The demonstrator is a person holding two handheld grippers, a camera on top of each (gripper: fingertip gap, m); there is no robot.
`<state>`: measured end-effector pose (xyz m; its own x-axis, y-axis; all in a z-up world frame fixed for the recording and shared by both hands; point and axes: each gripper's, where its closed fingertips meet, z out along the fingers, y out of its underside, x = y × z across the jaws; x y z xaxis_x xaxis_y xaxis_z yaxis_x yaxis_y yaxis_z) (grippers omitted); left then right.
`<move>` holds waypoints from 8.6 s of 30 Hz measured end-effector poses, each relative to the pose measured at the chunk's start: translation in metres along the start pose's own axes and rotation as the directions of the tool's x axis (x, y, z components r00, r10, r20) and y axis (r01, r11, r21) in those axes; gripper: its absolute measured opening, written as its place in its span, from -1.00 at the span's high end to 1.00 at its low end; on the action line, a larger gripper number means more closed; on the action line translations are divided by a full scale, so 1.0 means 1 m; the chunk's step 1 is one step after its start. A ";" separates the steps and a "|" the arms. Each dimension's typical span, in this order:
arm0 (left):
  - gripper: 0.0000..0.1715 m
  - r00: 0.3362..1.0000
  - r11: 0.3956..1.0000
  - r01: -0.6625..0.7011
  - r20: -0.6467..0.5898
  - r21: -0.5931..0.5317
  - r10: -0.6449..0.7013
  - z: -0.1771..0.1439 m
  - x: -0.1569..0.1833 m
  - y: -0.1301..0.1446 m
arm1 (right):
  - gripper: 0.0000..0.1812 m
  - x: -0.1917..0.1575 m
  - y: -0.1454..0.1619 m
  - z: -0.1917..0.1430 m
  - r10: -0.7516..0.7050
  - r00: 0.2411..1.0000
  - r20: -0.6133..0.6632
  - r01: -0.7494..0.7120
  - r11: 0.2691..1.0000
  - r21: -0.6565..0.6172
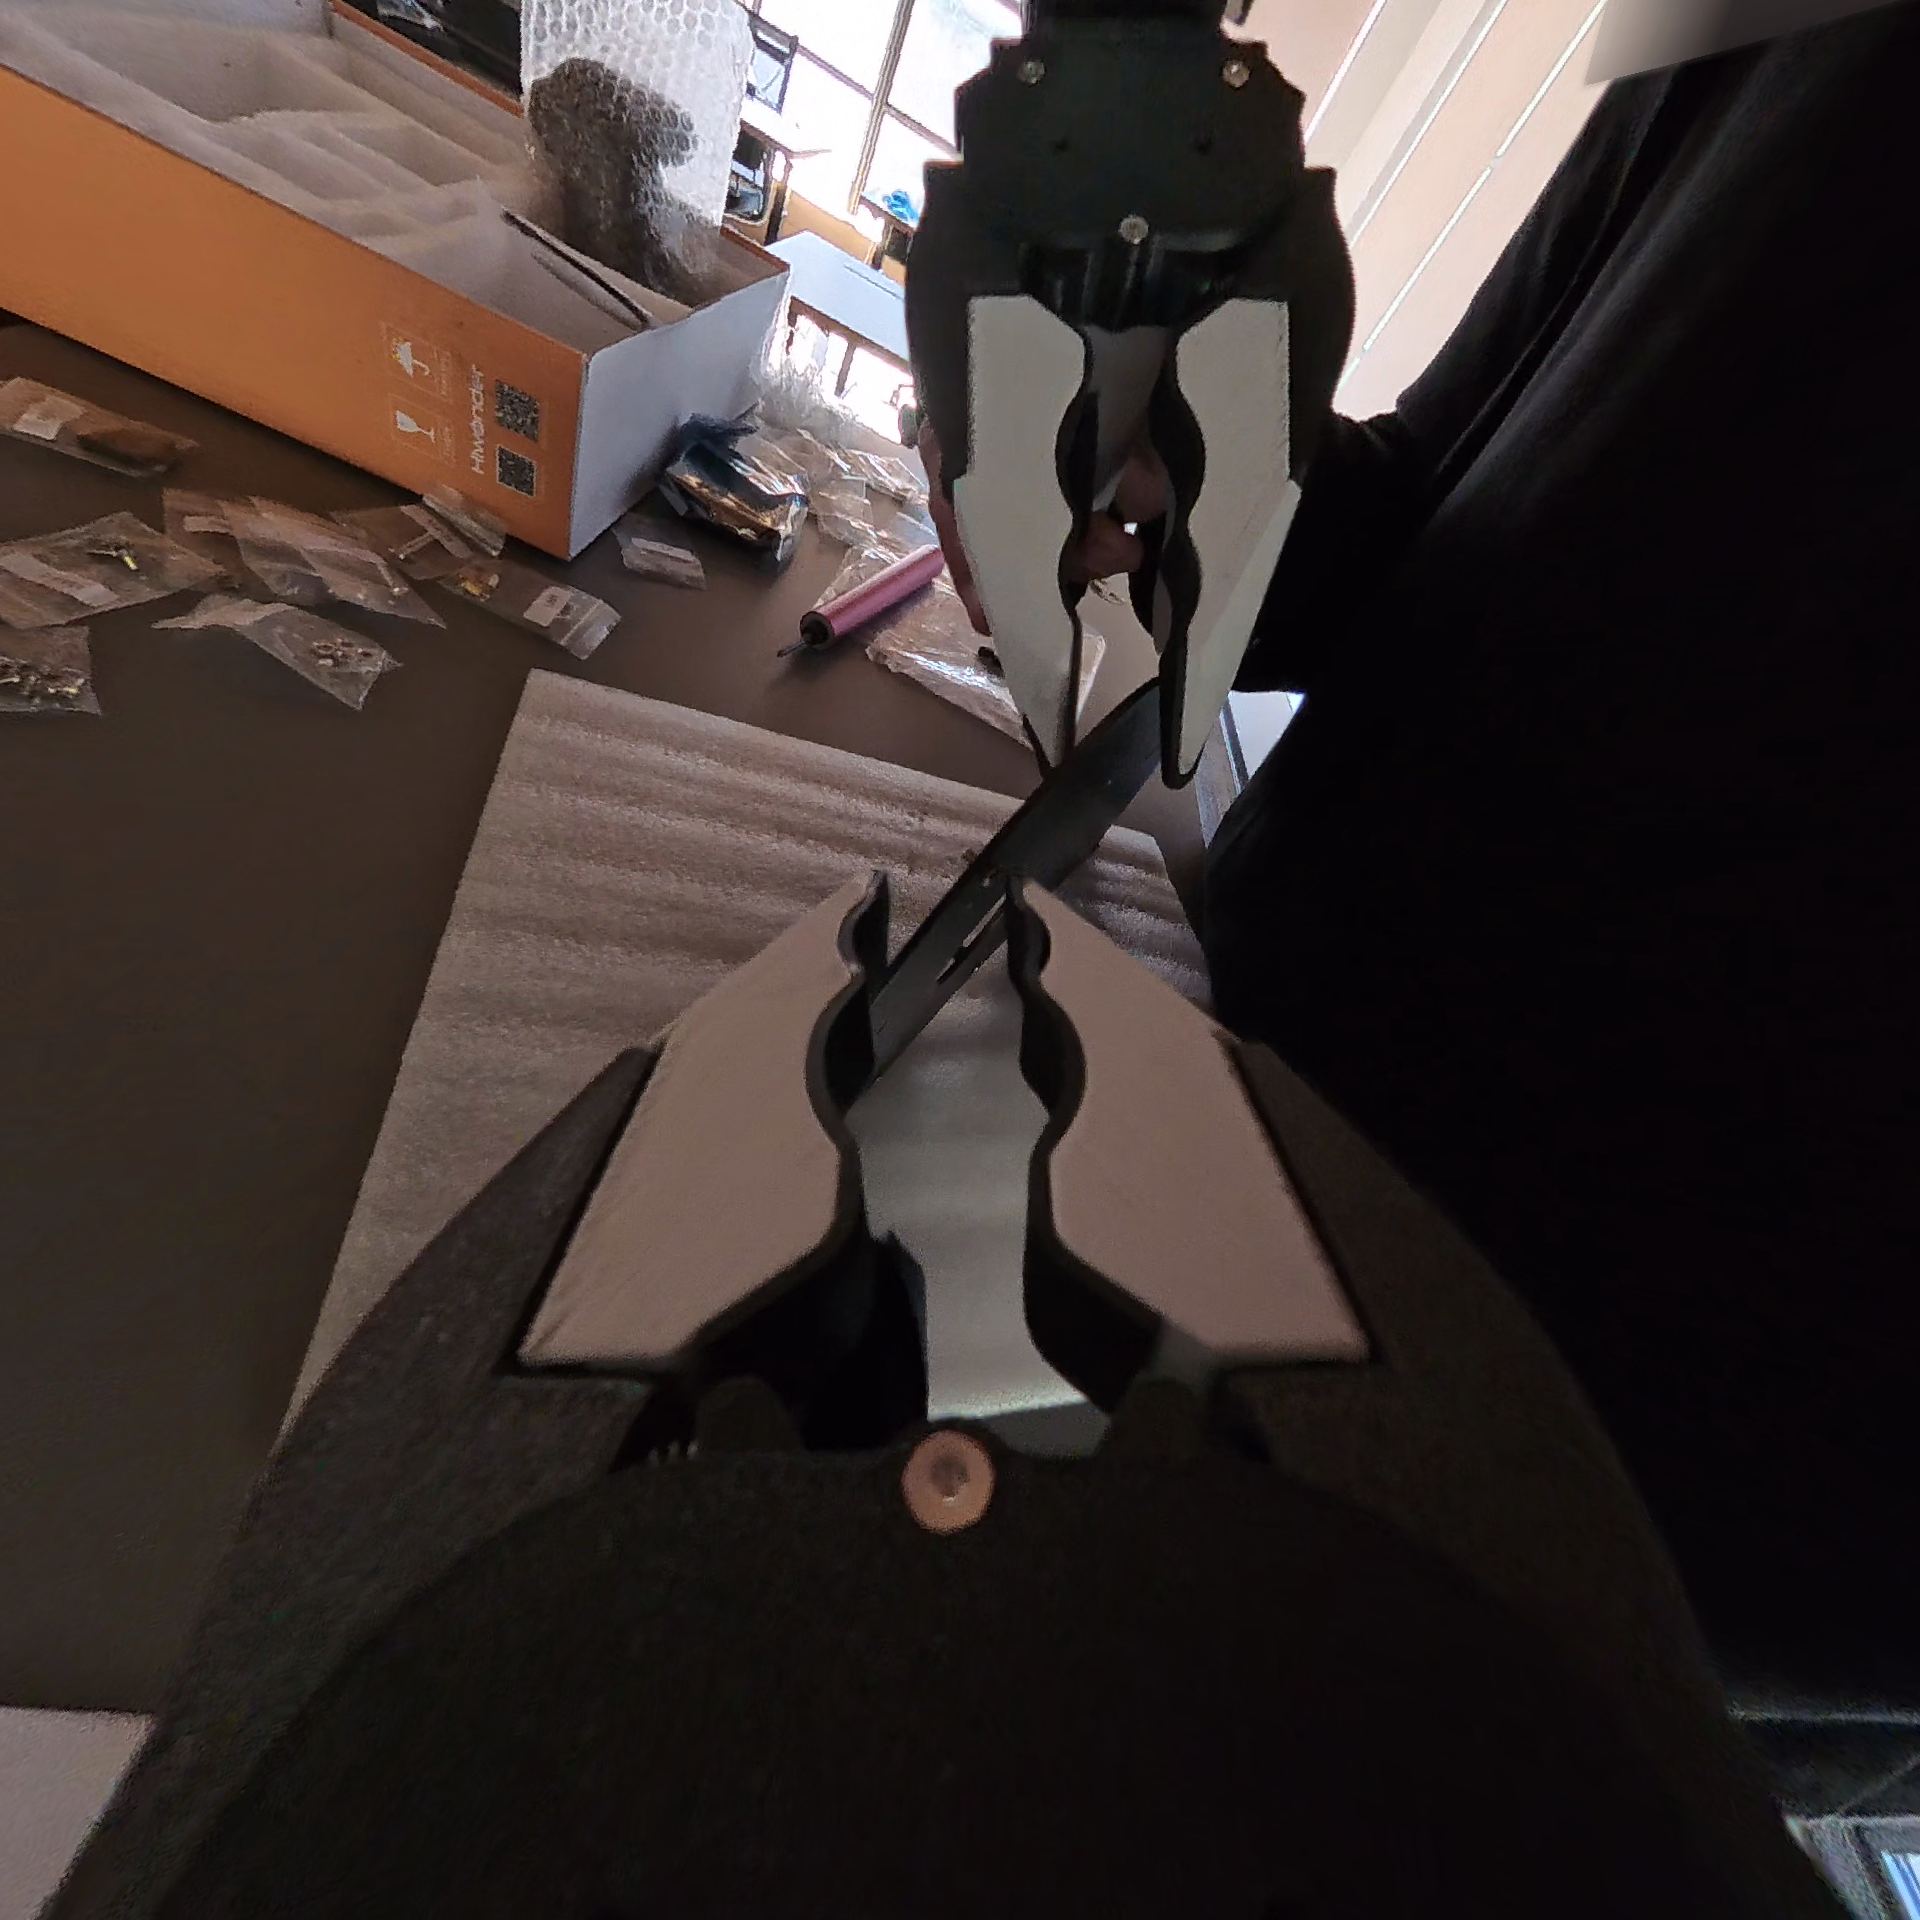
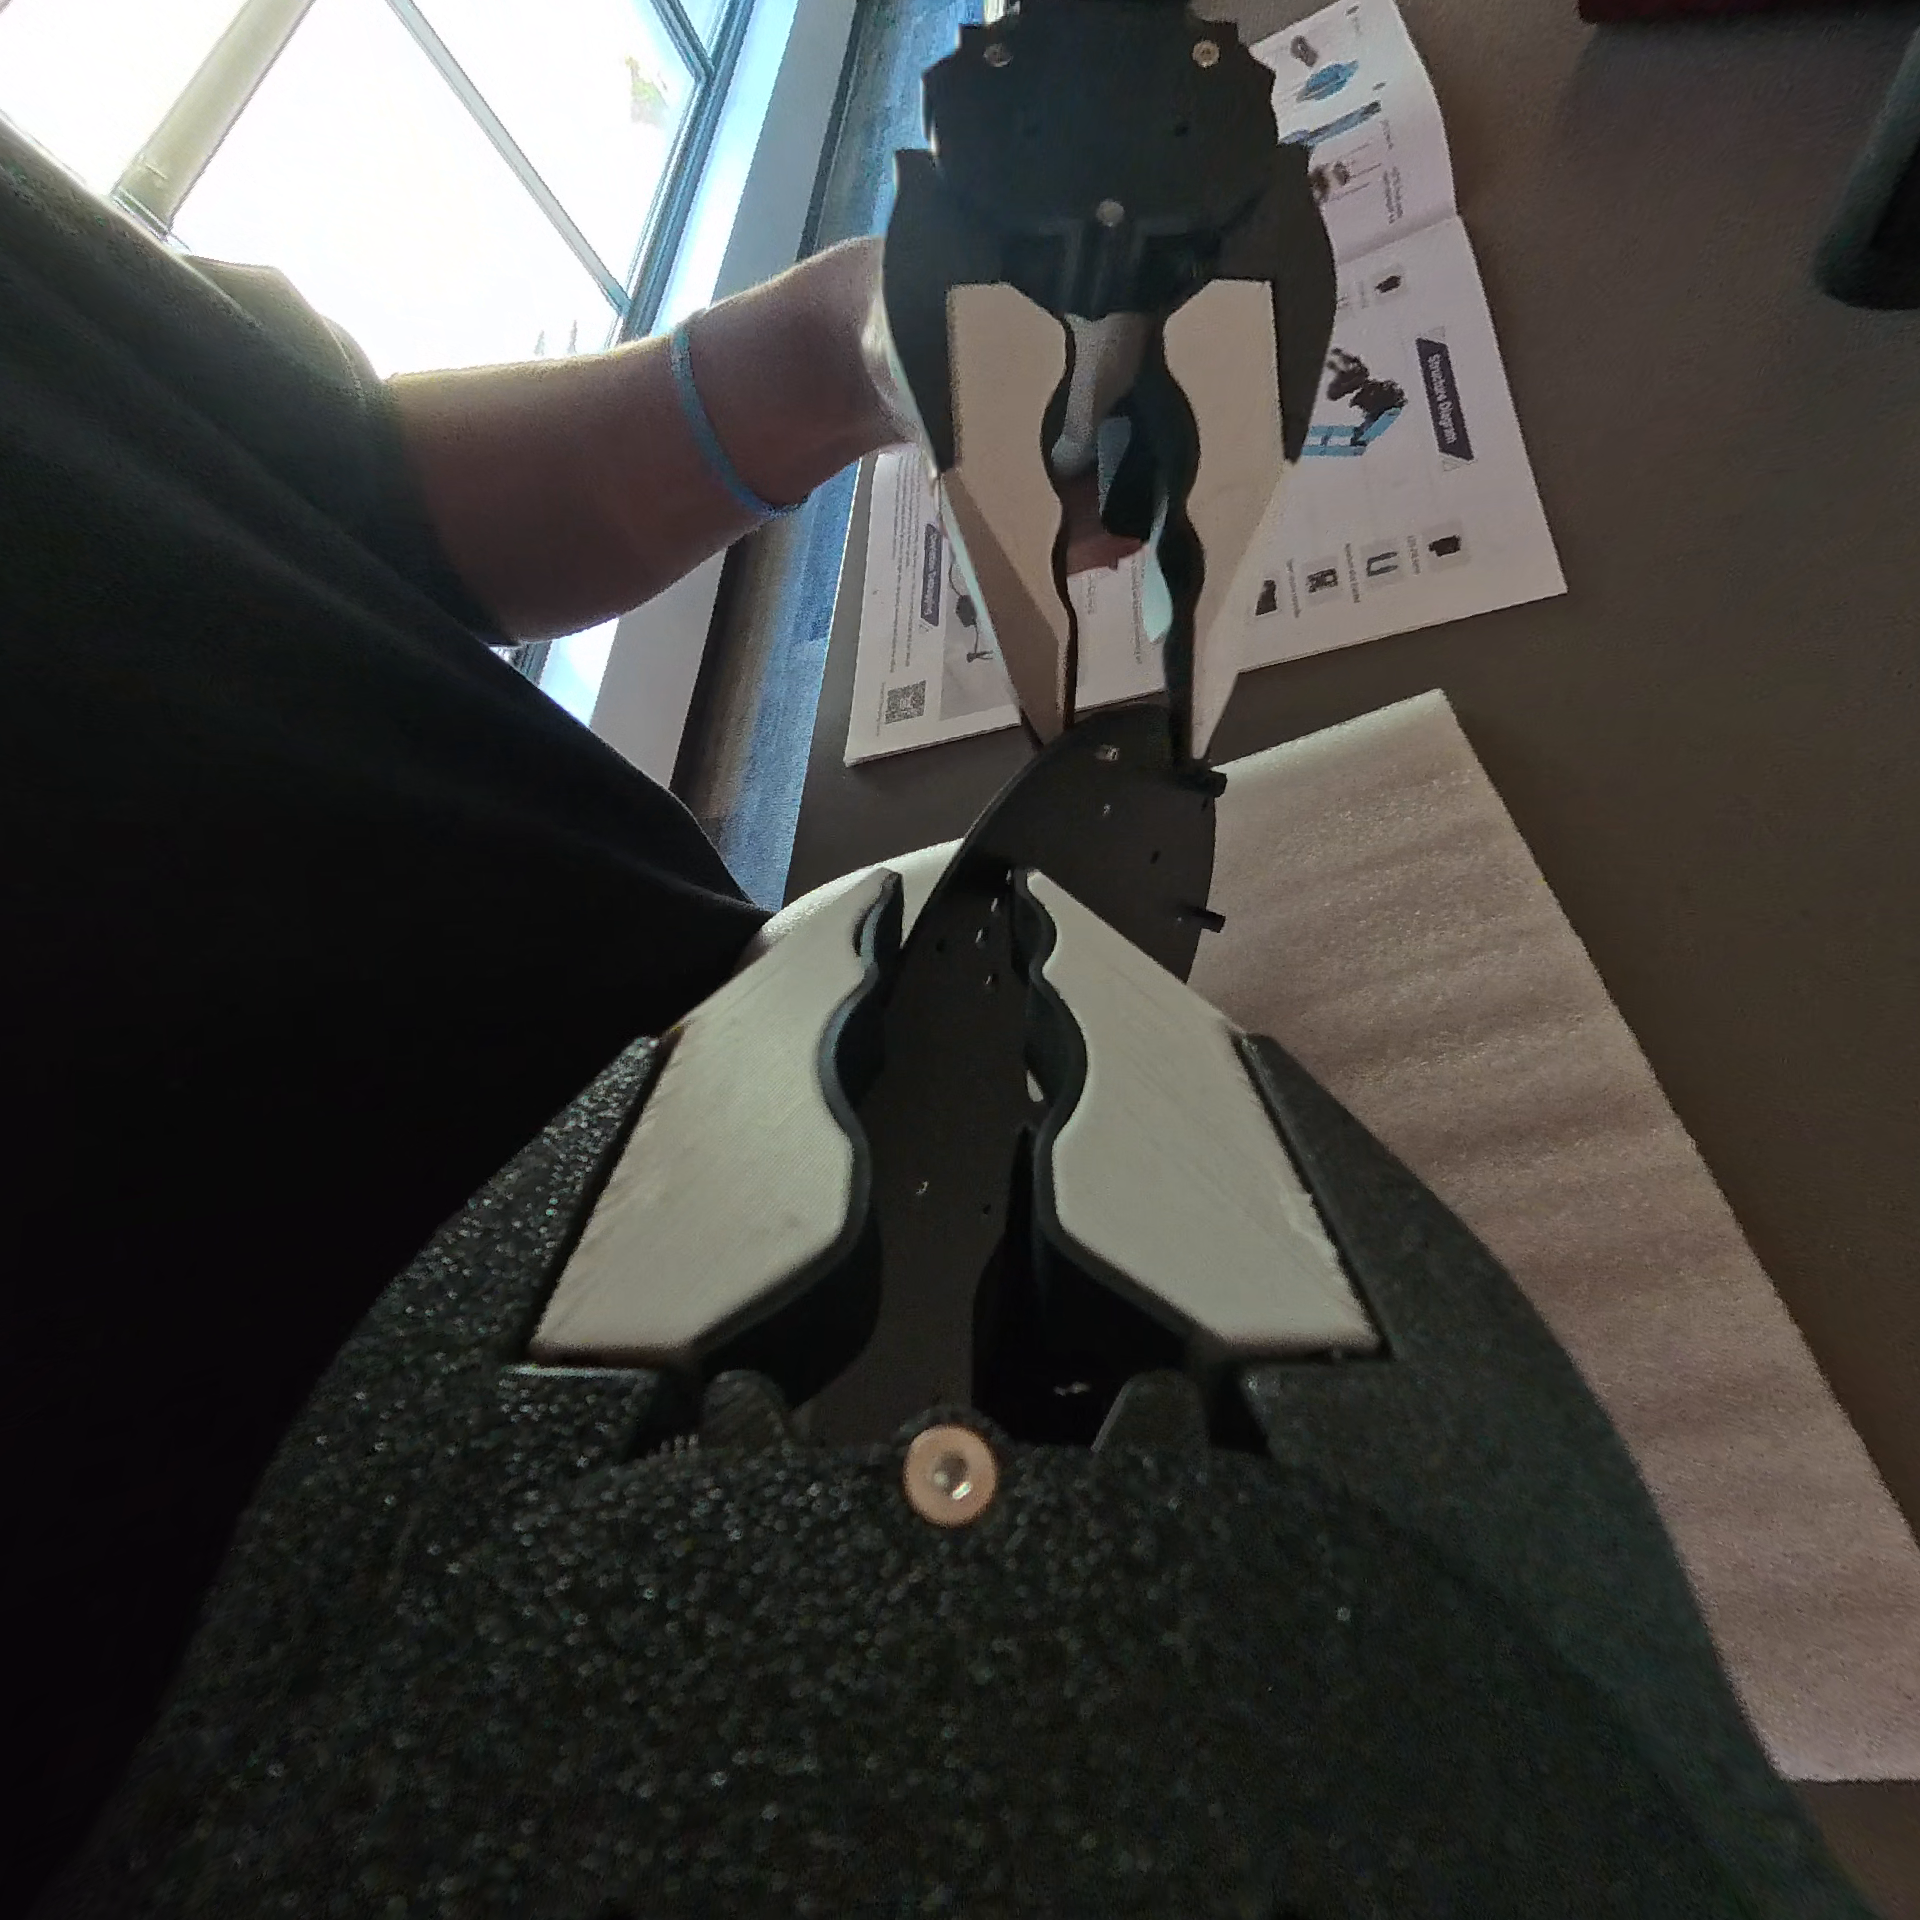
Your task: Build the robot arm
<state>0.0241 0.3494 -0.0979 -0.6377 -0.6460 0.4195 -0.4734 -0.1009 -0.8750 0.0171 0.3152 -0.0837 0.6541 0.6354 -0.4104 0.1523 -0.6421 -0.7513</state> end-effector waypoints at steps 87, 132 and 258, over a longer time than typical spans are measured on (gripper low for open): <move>0.84 0.998 1.000 -0.019 0.063 0.005 0.019 0.001 -0.001 0.000 | 0.96 0.034 -0.026 0.016 0.572 0.576 0.584 -0.746 0.660 0.088; 0.85 0.995 0.997 -0.080 0.065 -0.023 0.081 0.005 -0.007 -0.003 | 0.96 0.051 -0.011 0.011 0.432 0.818 0.379 -0.354 0.898 -0.260; 0.86 0.999 1.000 0.025 -0.029 0.018 -0.024 0.004 -0.002 -0.002 | 0.22 0.059 -0.045 0.021 -0.735 0.640 0.224 0.759 0.559 -0.333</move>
<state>0.0293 0.3477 -0.0981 -0.6433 -0.6212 0.4475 -0.4784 -0.1302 -0.8684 0.0330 0.3906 -0.0853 0.1402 0.9747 0.1738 0.8288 -0.0195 -0.5592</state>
